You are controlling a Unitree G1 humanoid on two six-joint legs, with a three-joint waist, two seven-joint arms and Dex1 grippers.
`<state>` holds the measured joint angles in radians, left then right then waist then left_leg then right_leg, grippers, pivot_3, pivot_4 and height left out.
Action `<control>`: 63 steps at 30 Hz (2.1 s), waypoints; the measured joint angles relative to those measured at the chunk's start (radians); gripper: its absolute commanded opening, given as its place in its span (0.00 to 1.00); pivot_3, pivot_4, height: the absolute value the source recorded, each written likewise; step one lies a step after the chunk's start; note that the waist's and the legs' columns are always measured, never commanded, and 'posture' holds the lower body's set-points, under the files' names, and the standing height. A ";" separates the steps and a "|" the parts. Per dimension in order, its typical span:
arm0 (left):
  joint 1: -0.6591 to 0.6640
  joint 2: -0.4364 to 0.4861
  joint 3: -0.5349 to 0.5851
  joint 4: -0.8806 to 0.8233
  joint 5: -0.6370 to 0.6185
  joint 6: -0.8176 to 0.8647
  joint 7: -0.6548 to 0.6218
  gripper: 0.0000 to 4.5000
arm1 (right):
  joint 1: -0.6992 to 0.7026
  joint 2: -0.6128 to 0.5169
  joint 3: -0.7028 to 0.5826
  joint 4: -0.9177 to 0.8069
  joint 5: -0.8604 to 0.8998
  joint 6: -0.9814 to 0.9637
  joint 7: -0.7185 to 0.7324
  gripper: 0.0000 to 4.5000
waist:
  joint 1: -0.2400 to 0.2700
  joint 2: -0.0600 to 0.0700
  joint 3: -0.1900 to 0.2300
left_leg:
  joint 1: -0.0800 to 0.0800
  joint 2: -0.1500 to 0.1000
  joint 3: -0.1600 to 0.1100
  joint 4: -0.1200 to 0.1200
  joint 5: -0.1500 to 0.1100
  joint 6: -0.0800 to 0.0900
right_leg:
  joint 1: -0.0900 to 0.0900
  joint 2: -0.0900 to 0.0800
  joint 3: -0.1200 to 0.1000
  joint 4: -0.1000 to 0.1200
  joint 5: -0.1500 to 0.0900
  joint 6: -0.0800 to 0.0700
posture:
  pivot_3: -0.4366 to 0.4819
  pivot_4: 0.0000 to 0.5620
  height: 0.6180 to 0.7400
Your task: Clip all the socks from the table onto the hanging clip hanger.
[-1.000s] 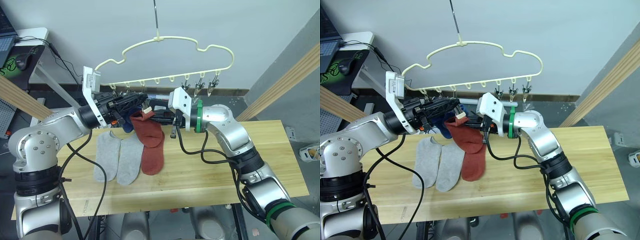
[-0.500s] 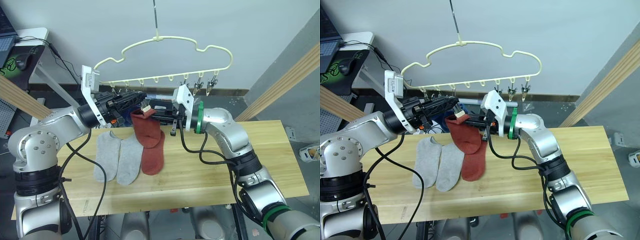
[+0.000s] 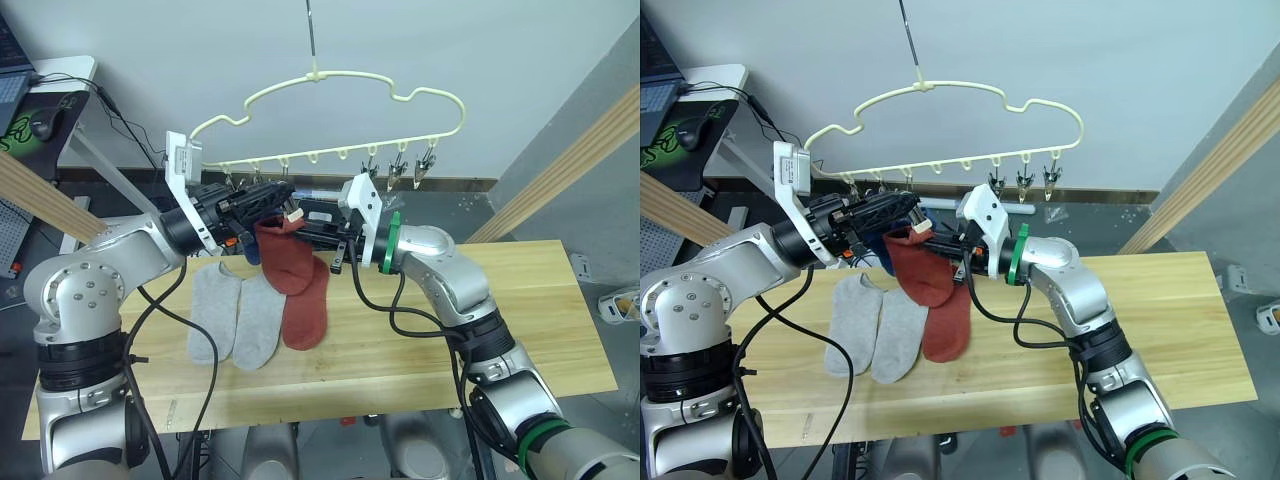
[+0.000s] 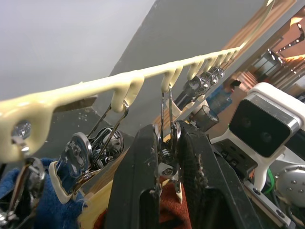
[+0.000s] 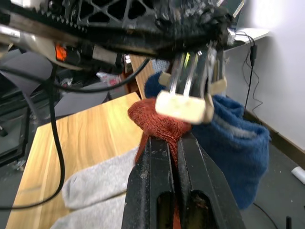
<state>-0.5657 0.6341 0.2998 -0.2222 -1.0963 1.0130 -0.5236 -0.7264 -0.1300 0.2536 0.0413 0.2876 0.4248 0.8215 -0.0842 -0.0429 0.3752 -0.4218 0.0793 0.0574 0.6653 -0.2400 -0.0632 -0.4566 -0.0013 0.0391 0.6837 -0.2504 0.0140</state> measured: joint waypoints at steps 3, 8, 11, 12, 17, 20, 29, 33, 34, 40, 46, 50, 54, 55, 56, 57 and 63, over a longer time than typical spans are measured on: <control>0.000 -0.002 0.000 0.000 0.000 0.000 0.011 0.07 | 0.000 0.004 0.009 0.000 -0.032 -0.012 -0.034 0.00 | 0.000 0.000 0.000 | 0.000 0.000 0.000 0.000 0.000 0.000 | 0.000 0.000 0.000 0.000 0.000 0.000 | 0.29 0.58 1.00; -0.001 -0.007 0.001 -0.001 0.000 -0.001 0.022 0.07 | 0.001 0.026 0.024 -0.001 -0.068 -0.021 -0.084 0.00 | 0.000 0.000 0.000 | 0.000 0.000 0.000 0.000 0.000 0.000 | 0.000 0.000 0.000 0.000 0.000 0.000 | 0.29 0.58 1.00; -0.001 -0.010 0.002 -0.002 0.000 -0.005 0.032 0.07 | 0.010 0.042 0.024 -0.008 -0.074 -0.021 -0.118 0.00 | 0.000 0.000 0.000 | 0.000 0.000 0.000 0.000 0.000 0.000 | 0.000 0.000 0.000 0.000 0.000 0.000 | 0.30 0.58 1.00; -0.001 -0.010 0.002 -0.002 -0.001 -0.008 0.033 0.07 | 0.014 0.048 0.023 -0.011 -0.074 -0.020 -0.128 0.00 | 0.000 0.000 0.000 | 0.000 0.000 0.000 0.000 0.000 0.000 | 0.000 0.000 0.000 0.000 0.000 0.000 | 0.30 0.58 1.00; 0.000 -0.010 0.003 -0.004 -0.001 -0.015 0.034 0.07 | 0.052 0.061 0.015 -0.063 -0.060 0.001 -0.151 0.00 | 0.001 -0.001 -0.001 | 0.000 0.000 0.000 0.000 0.000 0.000 | 0.000 0.000 0.000 0.000 0.000 0.000 | 0.30 0.58 1.00; 0.000 -0.010 0.003 -0.006 -0.002 -0.019 0.032 0.07 | 0.065 0.058 0.003 -0.099 -0.039 0.025 -0.152 0.00 | 0.001 -0.001 -0.001 | 0.000 0.000 0.000 0.000 0.000 0.000 | 0.000 0.000 0.000 0.000 0.000 0.000 | 0.30 0.58 1.00; 0.001 -0.007 0.002 -0.007 -0.003 -0.018 0.019 0.07 | 0.068 0.052 -0.018 -0.127 0.002 0.092 -0.171 0.00 | 0.000 -0.001 -0.002 | 0.000 0.000 0.000 0.000 0.000 0.000 | 0.000 0.000 0.000 0.001 0.000 0.000 | 0.30 0.58 1.00; 0.003 -0.001 0.001 -0.010 -0.001 -0.018 0.009 0.07 | 0.064 0.052 -0.018 -0.126 0.002 0.094 -0.172 0.00 | 0.000 -0.001 -0.002 | 0.000 0.000 0.000 0.000 0.000 0.000 | 0.000 0.000 0.000 0.001 0.000 0.000 | 0.30 0.58 1.00; 0.004 0.000 0.001 -0.011 -0.001 -0.019 0.008 0.15 | 0.063 0.052 -0.018 -0.126 0.002 0.094 -0.172 0.00 | 0.000 -0.001 -0.002 | 0.000 0.000 0.000 0.000 0.000 0.000 | 0.000 0.000 0.000 0.001 0.000 0.000 | 0.30 0.58 1.00; 0.005 0.000 0.002 -0.012 -0.004 -0.008 0.011 0.56 | 0.032 0.055 -0.017 -0.126 0.002 0.089 -0.172 0.00 | 0.000 -0.002 -0.002 | 0.000 0.000 0.000 0.000 0.000 0.000 | 0.000 0.000 0.000 0.001 0.000 0.000 | 0.30 0.58 1.00; 0.011 0.006 0.003 -0.012 -0.032 0.014 0.008 0.94 | 0.026 0.059 -0.011 -0.114 0.000 0.082 -0.169 0.00 | 0.001 -0.002 -0.003 | 0.000 0.000 0.000 0.000 0.000 0.000 | 0.000 0.000 0.000 0.001 0.000 0.000 | 0.31 0.57 1.00; 0.013 0.020 0.004 -0.016 -0.043 0.019 0.008 0.94 | 0.023 0.057 0.004 -0.104 -0.012 0.075 -0.169 0.00 | 0.000 -0.002 -0.003 | 0.000 0.000 0.000 0.000 0.000 0.000 | 0.000 0.000 0.000 0.001 0.000 0.000 | 0.32 0.56 1.00; 0.025 0.043 0.005 -0.019 -0.041 0.018 0.004 0.95 | 0.010 0.038 0.013 -0.092 -0.034 0.074 -0.169 0.17 | 0.001 -0.003 -0.003 | 0.000 0.000 0.000 0.000 0.000 0.000 | 0.000 0.000 0.000 0.001 0.000 0.000 | 0.32 0.56 1.00; 0.031 0.050 0.005 -0.023 -0.040 0.017 0.000 0.95 | 0.010 0.029 0.019 -0.090 -0.037 0.074 -0.168 0.24 | 0.001 -0.003 -0.003 | 0.000 0.000 0.000 0.000 0.000 0.000 | 0.000 0.000 0.000 0.001 0.000 0.000 | 0.32 0.56 1.00; 0.035 0.052 0.005 -0.025 -0.040 0.016 -0.004 0.95 | 0.010 0.024 0.024 -0.090 -0.041 0.074 -0.167 0.33 | 0.001 -0.003 -0.003 | 0.000 0.000 0.000 0.000 0.000 0.000 | 0.000 0.000 0.000 0.001 0.000 0.000 | 0.32 0.56 1.00; 0.040 0.052 0.005 -0.027 -0.039 0.013 -0.008 0.95 | 0.012 0.018 0.028 -0.090 -0.043 0.075 -0.165 0.40 | 0.001 -0.003 -0.003 | 0.000 0.000 0.000 0.000 0.000 0.000 | 0.000 0.000 0.000 0.001 0.000 0.000 | 0.32 0.56 1.00; 0.080 0.074 0.008 -0.061 -0.039 0.002 -0.020 0.95 | 0.046 -0.027 0.045 -0.115 -0.043 0.092 -0.150 0.88 | 0.001 -0.003 -0.004 | 0.000 0.000 0.000 0.000 0.000 0.000 | 0.000 0.000 0.000 0.001 0.000 0.000 | 0.32 0.56 1.00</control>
<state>-0.4859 0.7077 0.3074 -0.2834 -1.1357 1.0154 -0.5431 -0.6808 -0.1573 0.2991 -0.0740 0.2442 0.5165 0.6718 -0.0836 -0.0459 0.3717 -0.4218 0.0791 0.0569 0.6653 -0.2400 -0.0631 -0.4567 -0.0013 0.0393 0.6844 -0.2504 0.0139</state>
